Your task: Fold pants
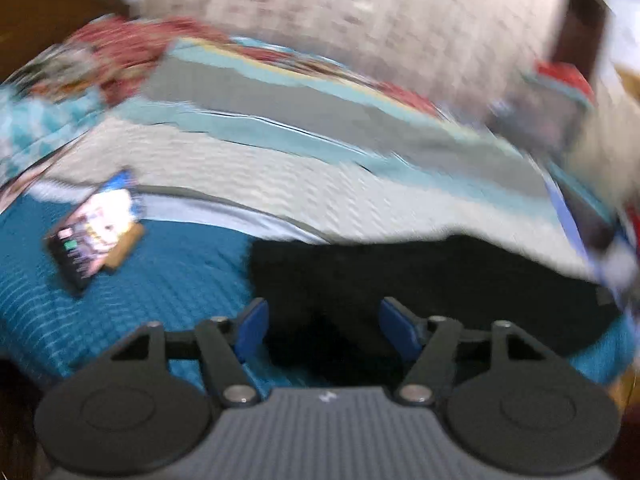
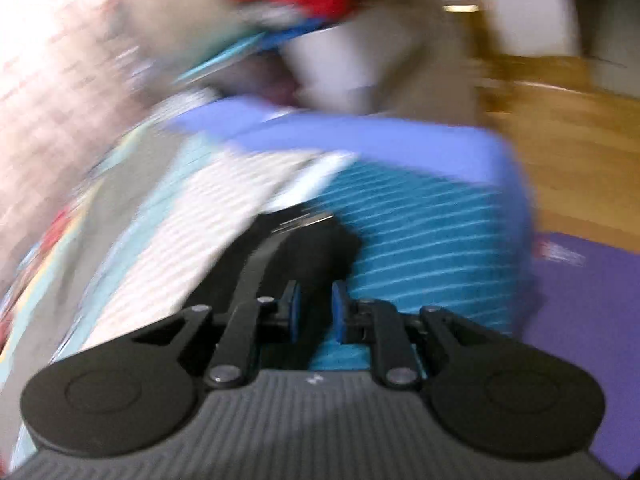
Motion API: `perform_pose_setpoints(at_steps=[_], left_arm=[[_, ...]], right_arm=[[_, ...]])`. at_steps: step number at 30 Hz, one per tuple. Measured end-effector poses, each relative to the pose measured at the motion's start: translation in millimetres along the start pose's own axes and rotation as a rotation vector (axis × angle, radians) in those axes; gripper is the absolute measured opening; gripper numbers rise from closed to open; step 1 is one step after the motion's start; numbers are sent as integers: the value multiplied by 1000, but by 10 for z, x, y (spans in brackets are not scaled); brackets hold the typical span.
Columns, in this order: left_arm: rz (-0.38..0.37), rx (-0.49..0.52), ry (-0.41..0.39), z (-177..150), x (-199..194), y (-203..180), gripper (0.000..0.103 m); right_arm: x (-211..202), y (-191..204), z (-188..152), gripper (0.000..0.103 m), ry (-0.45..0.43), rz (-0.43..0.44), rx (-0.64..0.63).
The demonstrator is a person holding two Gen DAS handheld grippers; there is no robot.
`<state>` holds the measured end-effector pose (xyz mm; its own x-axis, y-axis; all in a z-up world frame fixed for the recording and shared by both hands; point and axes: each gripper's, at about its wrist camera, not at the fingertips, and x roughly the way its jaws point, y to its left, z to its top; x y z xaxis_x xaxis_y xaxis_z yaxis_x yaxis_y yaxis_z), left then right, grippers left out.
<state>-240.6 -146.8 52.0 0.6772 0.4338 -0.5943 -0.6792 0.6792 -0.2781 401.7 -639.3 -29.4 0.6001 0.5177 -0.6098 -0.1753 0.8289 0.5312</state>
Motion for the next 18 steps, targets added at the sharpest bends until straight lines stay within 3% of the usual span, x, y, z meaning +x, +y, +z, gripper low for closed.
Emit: perform_pose_setpoints(at_steps=[2,4,6,10,11,12,14,16,18], left_arm=[[27,-89,10,134,149,215,73],[6,-146,38,239,395,381,79],[-13,-209,99,287,708,498,89],[-98,-326,256,245,1297,631,89],[-116,-323,275,236,1411,599,82],[-125,-309,283,222,1481,552,63],[-67,-221,262,233,1506,368,45],[-56,-130,184,291,1398,202,33],[-54,-33,72,399,1167,44,12]], right_arm=[[81,448,-171,22,90,135,-122],[158,986,-445,23,191,273,-269],[203,1562,-828,39,305,414,-426],[58,2619,-1850,66,478,692,-762],[9,2820,-2095,70,503,741,-846],[-51,3025,-2369,71,516,785,-939],[-101,3314,-2774,71,516,842,-1068],[-118,3542,-3096,66,532,889,-1139],[-61,3663,-3270,10,589,908,-1188]])
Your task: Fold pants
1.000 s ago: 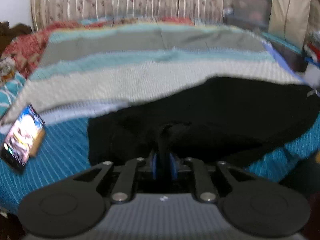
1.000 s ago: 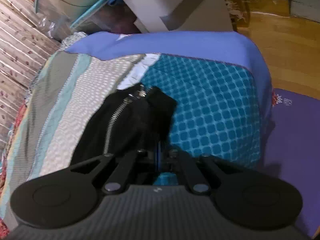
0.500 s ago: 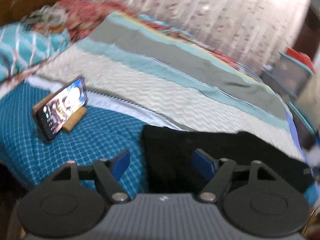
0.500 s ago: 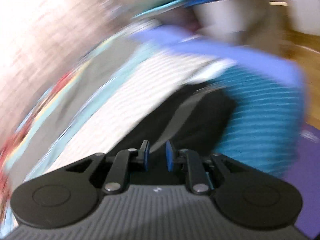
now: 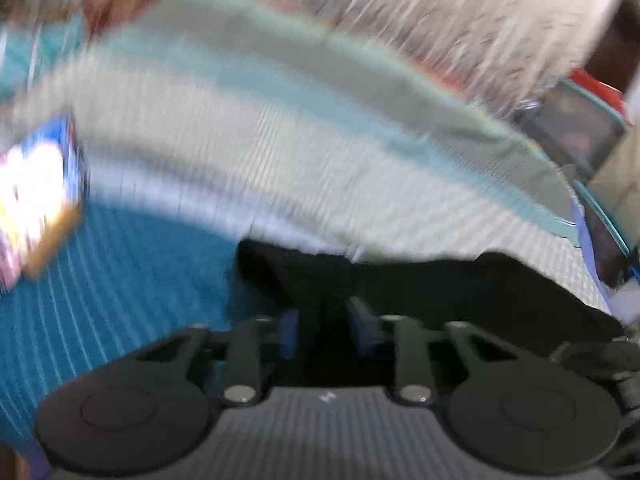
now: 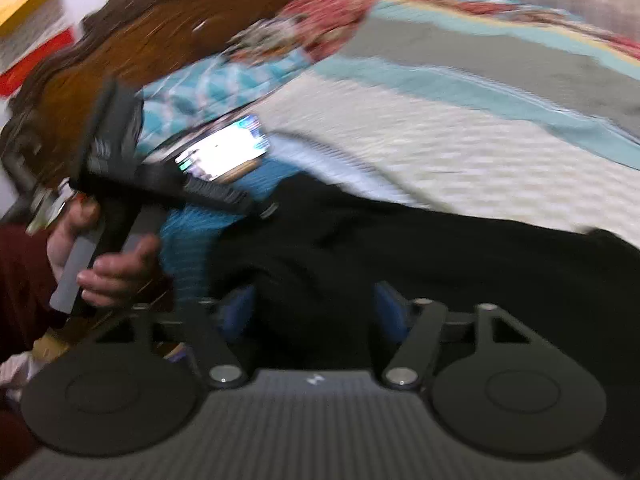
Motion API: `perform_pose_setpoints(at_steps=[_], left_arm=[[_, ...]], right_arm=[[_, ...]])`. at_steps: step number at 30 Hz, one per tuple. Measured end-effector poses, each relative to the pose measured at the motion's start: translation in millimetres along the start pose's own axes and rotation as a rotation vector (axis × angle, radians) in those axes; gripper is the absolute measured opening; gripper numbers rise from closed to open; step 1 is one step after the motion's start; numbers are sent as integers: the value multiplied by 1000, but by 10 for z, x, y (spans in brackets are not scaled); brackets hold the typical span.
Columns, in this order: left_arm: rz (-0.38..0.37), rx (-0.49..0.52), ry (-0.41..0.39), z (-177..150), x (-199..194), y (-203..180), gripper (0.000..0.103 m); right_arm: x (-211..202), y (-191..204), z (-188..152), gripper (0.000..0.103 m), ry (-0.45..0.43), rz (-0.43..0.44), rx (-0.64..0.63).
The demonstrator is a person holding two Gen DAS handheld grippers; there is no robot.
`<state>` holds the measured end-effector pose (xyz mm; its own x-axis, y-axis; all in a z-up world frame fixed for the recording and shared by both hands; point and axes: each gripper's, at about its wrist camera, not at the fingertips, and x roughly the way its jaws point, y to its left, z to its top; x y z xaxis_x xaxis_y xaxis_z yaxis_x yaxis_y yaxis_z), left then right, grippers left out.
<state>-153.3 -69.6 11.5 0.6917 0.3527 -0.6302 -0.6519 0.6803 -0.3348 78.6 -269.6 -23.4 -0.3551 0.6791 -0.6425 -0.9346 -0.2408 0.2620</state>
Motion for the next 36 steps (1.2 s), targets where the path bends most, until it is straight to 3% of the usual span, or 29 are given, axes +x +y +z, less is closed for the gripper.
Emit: perform_pose_setpoints(at_steps=[2,4,5,7,10,12,13,15,17,18,19,21,23,25,27,29,32,36], left_arm=[[2,92,-151,95,-286,-132,6],[24,122,-232,163,-469,-176,6],[36,108,-232,178,-473,-140,7],[59,67,-159,153,-309,-12,9],[158,0,-43,-2,-92,130,18],[186,-33,-21,-86,-94,192,42],[193,-49,-26,-106,-134,226,46],[170,-94,-37,-127,-219,269,52],[126,-146,-29,-147,-278,314,68],[104,-172,-20,-174,-310,322,76],[82,-191,-15,-199,-316,336,78],[36,-214,13,-282,-306,281,77],[52,-183,46,-364,-270,165,71],[166,-88,99,-454,-99,3,67],[292,23,176,-598,115,-115,72],[323,60,161,-666,101,-186,72],[374,135,146,-628,-18,-336,72],[342,106,83,-489,-358,-409,70]], right_arm=[[52,-4,22,8,18,14,-8],[152,82,-8,8,45,41,-4],[266,113,-32,8,80,41,3],[508,207,-138,9,142,-16,-50],[564,213,-143,11,121,-26,-27],[475,146,-109,16,112,7,19],[396,97,-104,18,98,23,47],[210,29,-145,29,58,42,98],[49,-8,-187,42,18,25,124],[-47,-27,-229,43,-3,6,131],[-125,-56,-267,43,-16,-8,141],[-274,-142,-381,43,-43,-33,185],[-371,-300,-483,43,-55,-91,258],[-390,-495,-624,42,-43,-130,365],[-415,-686,-760,39,-5,-181,452],[-474,-822,-891,33,-19,-160,530],[-646,-853,-911,37,-68,-126,585],[-893,-887,-953,37,-145,-132,598]])
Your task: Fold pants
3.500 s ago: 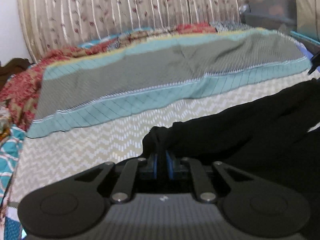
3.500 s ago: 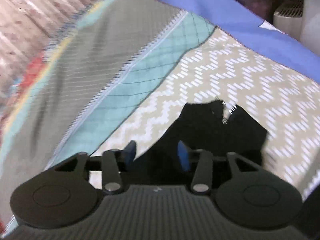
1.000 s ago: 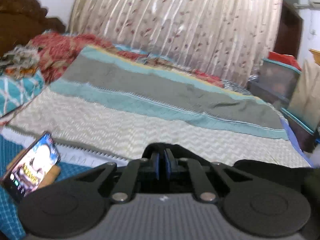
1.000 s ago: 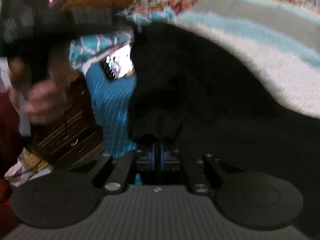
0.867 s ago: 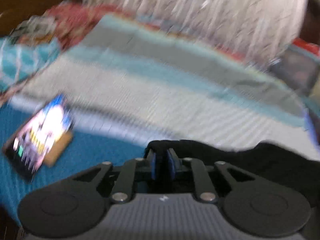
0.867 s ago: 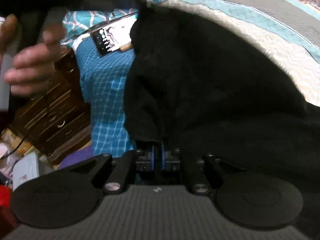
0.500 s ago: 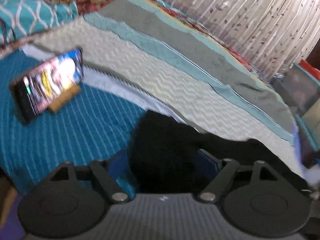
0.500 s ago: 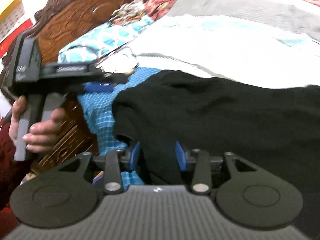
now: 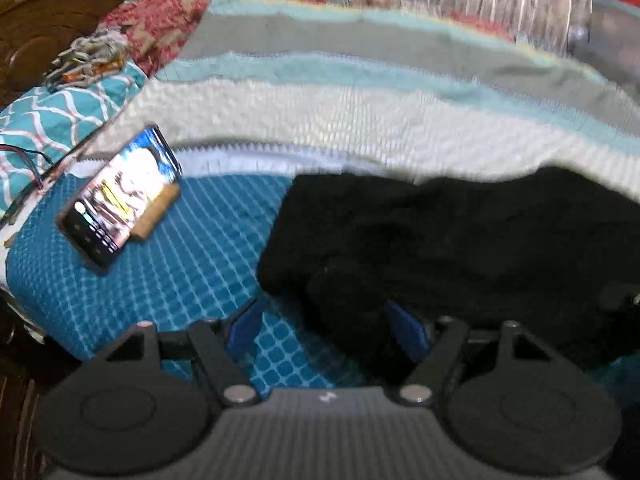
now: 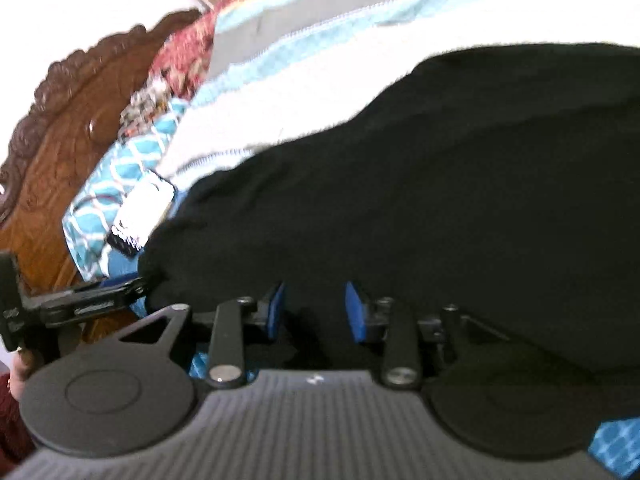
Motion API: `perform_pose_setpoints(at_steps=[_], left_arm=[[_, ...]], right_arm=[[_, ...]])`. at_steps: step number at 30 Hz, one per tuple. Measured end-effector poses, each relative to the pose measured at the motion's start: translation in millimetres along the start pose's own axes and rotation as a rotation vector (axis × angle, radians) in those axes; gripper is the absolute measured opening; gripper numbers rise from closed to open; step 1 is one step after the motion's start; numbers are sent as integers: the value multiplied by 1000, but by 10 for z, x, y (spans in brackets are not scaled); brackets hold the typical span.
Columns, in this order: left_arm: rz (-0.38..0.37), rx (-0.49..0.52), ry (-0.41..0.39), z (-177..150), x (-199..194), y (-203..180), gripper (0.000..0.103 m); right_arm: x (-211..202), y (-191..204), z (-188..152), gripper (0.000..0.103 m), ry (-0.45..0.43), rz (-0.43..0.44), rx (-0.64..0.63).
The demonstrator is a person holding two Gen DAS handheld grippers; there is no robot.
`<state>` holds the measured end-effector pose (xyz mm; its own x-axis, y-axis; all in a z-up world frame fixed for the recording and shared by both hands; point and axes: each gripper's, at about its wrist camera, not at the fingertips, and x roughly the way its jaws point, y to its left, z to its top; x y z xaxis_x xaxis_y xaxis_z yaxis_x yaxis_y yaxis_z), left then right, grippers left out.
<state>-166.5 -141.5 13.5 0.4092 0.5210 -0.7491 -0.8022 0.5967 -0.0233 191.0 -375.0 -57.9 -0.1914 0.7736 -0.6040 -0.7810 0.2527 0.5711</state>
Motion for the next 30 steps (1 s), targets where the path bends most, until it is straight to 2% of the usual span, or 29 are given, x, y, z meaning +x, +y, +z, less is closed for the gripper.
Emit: perform_pose_setpoints(at_steps=[4,8,13,20,26,30], left_arm=[[-34,-56,-66,191,-205,-50,71],[-80,2,-77,354,-187,-397,71],[-123,67,24,398,89,-994,71],[-140,186,123,198,325,-1680,72],[-104,242,178,108,452,-1939,72],[-71,246,209,67,540,-1972,74]], right_arm=[[-155,-187,5,37,-52,-13,53],[-261,-372,-4,37,-102,-48,102],[-496,-553,-36,37,-172,-131,138],[-816,-812,-174,39,-260,-232,204],[-922,-1088,-272,40,-310,-278,303],[-804,-1114,-276,40,-310,-288,338]])
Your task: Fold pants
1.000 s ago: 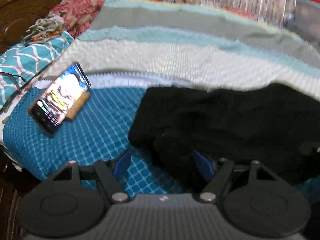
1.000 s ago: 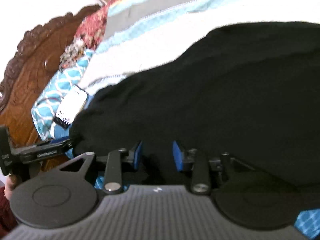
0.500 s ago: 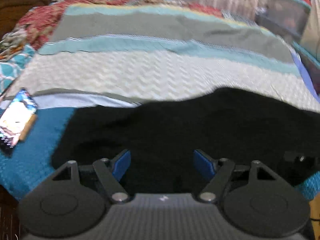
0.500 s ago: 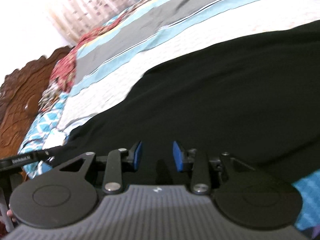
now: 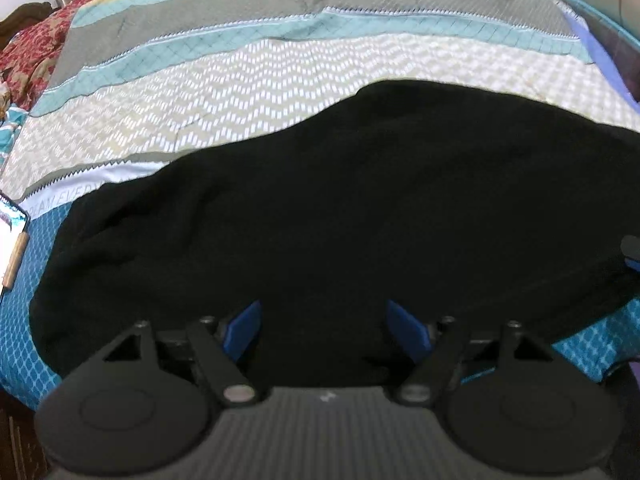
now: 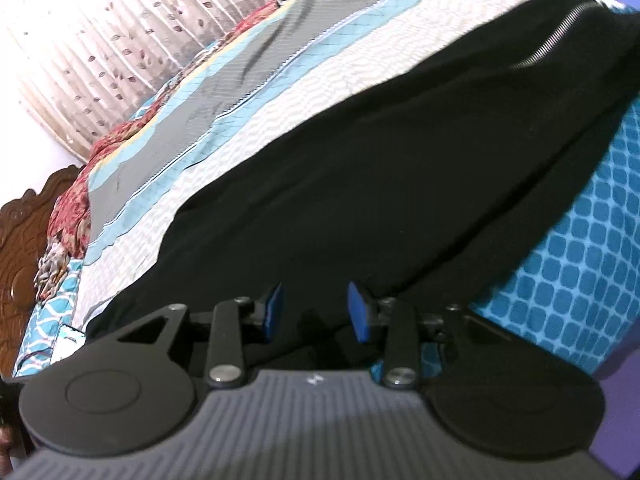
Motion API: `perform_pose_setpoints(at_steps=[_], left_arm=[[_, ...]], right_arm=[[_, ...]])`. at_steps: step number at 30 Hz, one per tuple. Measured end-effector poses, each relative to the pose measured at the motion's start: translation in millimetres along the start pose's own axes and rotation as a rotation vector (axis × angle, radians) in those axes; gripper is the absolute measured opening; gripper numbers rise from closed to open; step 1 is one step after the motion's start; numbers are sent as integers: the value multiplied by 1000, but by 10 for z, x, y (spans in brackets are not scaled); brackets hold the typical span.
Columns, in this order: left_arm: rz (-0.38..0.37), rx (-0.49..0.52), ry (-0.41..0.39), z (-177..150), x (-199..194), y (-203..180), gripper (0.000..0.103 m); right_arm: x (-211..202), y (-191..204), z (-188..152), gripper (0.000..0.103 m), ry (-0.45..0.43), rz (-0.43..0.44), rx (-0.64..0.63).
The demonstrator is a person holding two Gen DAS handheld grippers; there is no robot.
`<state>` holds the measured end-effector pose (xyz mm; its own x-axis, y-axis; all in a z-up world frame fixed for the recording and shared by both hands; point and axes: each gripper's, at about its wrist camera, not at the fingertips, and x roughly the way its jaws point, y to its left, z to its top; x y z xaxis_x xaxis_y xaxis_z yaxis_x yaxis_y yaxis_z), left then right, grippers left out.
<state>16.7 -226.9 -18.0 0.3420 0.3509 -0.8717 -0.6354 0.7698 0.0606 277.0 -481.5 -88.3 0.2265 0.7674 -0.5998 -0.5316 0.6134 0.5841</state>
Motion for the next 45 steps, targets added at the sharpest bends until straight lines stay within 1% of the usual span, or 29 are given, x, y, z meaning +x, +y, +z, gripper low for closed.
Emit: perform_pose_setpoints(at_steps=[4,8,10,14,16,17,18,20,22,24,25,28,32,34,40,45], left_arm=[[15,-4,37,-36,64,-3,74],[30,12,34,-58,73,-25,75],[33,17,34,-65,74,-39,76],[31,16,34,-93,78,-37,78],[29,15,35,-100,75,-27,84],[28,13,37,-107,77,-23,93],[23,11,38,-113,87,8,96],[19,9,38,-122,88,33,96],[14,7,37,-136,75,28,98],[1,7,38,-141,75,25,103],[-4,9,39,-91,126,43,103],[-9,6,40,-91,137,69,103],[-21,-5,38,-85,120,129,103],[-25,-11,36,-87,112,149,103],[-39,-32,28,-105,95,218,103],[-21,-10,37,-107,111,169,103]], right_arm=[[57,-3,-40,41,-3,-9,34],[5,-30,-60,41,-28,-19,64],[15,21,-85,43,-45,-29,61],[-36,4,-123,51,-76,-46,22],[1,69,-137,56,-89,-55,4],[7,87,-139,60,-93,-58,-7],[15,102,-139,64,-95,-60,-20],[36,124,-126,68,-97,-62,-43],[23,87,-125,70,-100,-66,-59],[23,63,-120,72,-106,-63,-66],[14,26,-115,73,-108,-57,-65],[5,-42,-100,78,-115,-34,-54],[-39,-107,-108,88,-115,-3,-64],[6,-60,-93,91,-117,6,-66],[-25,-109,-85,94,-124,28,-64],[-55,-140,-86,95,-128,40,-53]])
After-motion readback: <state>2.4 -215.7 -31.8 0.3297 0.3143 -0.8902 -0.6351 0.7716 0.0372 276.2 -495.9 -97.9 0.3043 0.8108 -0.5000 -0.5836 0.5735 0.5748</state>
